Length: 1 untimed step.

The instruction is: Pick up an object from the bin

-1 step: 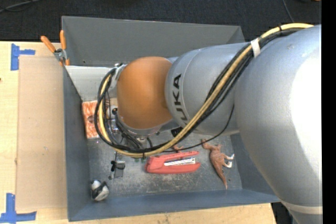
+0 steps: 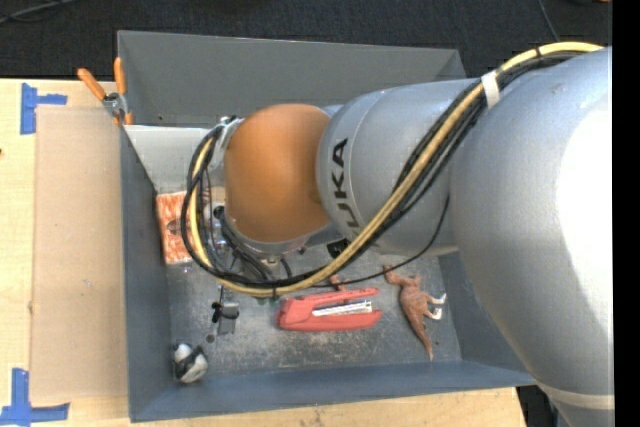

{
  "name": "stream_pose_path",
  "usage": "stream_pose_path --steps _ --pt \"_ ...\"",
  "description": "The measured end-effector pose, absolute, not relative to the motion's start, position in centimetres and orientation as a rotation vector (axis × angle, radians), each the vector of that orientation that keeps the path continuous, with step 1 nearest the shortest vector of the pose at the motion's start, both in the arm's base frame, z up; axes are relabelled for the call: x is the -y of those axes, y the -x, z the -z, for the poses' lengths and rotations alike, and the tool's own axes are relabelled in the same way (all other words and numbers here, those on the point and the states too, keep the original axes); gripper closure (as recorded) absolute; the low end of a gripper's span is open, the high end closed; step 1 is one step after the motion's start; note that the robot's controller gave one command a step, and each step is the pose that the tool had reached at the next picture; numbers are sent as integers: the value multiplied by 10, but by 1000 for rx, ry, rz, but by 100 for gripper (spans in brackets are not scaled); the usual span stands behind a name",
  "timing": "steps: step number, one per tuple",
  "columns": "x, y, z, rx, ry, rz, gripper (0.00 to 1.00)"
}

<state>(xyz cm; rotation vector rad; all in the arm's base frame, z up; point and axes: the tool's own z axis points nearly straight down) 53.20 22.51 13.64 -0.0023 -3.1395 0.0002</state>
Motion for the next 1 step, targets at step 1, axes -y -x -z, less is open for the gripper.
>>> stream_pose_path --steps 1 --pt "-198 -526 -170 3126 210 -3 0"
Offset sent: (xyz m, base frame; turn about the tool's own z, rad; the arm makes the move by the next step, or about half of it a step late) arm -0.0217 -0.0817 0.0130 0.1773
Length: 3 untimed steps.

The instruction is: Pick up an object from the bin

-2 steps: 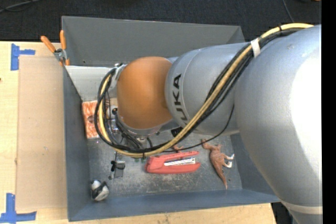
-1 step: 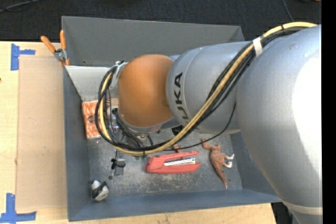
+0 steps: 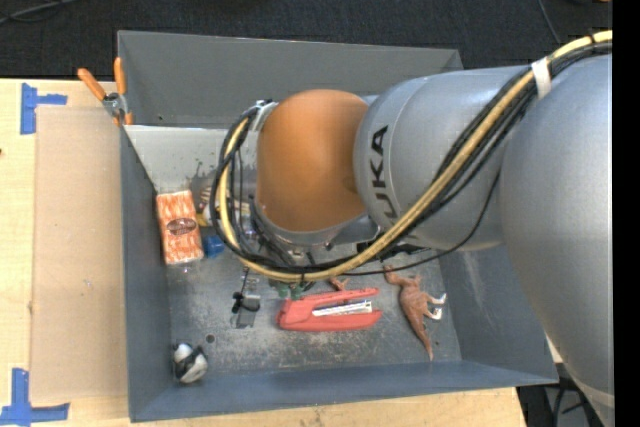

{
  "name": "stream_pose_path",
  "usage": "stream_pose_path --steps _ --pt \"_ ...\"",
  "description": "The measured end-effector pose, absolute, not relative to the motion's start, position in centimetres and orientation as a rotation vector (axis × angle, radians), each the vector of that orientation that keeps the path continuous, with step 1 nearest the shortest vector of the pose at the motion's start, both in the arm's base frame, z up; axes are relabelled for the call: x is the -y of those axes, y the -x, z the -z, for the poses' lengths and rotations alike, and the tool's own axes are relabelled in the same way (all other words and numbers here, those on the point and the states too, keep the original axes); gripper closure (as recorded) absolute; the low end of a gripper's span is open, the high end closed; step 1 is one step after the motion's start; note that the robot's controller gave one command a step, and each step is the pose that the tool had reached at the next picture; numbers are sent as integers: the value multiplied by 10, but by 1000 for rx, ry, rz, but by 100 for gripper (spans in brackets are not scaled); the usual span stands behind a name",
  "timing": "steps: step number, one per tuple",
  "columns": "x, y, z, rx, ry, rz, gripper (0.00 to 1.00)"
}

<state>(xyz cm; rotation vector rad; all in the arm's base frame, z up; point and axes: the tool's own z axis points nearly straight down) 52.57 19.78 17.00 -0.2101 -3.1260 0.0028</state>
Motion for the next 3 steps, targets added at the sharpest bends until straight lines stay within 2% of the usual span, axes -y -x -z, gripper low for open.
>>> stream_pose_path --steps 1,2,3 --pt "-140 -509 -147 3121 286 -6 0" --pt "-128 -519 -184 3135 264 5 0" --pt "-56 -505 -144 3117 328 -2 0"
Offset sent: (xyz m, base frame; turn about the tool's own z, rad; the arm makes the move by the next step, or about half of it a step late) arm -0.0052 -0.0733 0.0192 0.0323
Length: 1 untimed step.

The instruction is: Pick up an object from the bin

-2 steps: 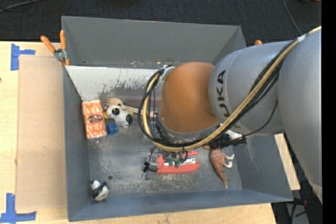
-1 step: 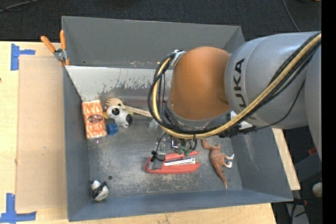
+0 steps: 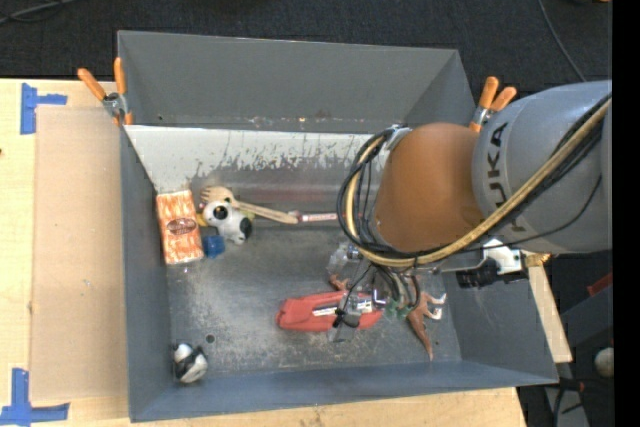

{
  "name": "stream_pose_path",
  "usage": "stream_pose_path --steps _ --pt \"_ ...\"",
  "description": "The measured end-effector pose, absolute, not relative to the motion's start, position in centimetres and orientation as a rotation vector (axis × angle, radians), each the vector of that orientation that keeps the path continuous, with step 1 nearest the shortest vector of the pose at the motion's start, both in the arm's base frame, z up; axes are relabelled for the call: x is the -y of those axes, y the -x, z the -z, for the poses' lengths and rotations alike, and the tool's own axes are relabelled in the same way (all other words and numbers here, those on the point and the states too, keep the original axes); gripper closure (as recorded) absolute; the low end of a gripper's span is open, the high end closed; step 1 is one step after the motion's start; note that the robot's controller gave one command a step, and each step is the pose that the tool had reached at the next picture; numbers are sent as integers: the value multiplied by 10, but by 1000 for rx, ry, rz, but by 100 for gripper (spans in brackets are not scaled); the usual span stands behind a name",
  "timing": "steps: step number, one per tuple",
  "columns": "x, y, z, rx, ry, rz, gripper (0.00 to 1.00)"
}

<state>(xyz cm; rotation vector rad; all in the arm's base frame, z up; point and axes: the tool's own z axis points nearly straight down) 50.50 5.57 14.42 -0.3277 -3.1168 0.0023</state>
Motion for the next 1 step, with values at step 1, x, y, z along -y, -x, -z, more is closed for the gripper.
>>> stream_pose_path --steps 1 --pt "-37 -514 -133 3145 -24 3 0"
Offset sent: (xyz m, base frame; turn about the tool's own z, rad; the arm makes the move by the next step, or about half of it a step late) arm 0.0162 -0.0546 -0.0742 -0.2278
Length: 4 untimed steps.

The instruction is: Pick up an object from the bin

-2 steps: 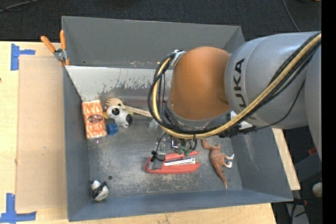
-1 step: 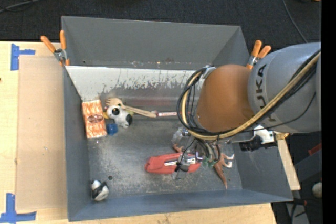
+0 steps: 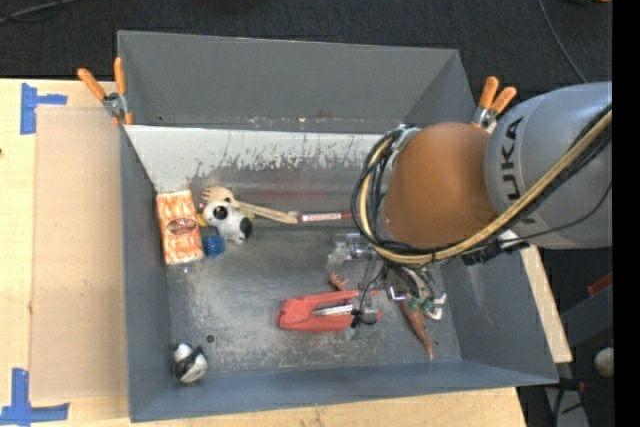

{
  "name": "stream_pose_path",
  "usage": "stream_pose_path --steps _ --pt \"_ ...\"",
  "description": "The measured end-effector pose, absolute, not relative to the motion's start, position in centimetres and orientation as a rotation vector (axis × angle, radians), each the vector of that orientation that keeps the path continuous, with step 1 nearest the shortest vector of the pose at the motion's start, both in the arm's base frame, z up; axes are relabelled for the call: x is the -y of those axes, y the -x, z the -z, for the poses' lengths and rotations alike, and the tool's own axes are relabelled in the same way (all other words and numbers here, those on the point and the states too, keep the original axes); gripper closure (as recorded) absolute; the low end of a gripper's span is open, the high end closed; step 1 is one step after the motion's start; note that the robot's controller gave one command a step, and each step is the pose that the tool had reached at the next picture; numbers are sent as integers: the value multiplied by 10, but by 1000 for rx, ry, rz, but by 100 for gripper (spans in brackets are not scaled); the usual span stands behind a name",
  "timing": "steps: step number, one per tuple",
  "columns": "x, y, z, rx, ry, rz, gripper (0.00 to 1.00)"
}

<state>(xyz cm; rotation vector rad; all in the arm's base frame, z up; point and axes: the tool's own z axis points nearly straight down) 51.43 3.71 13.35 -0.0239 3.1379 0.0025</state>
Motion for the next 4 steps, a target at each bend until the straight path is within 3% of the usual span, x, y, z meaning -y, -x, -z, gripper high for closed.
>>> stream_pose_path --steps 1,2,3,4 --pt "-10 -520 -84 -3145 59 0 0" --pt "-12 -521 -69 -3133 42 -8 100" --pt "-12 -521 -69 -3133 41 -8 100" --pt "-23 -506 -69 -3111 389 -6 100"
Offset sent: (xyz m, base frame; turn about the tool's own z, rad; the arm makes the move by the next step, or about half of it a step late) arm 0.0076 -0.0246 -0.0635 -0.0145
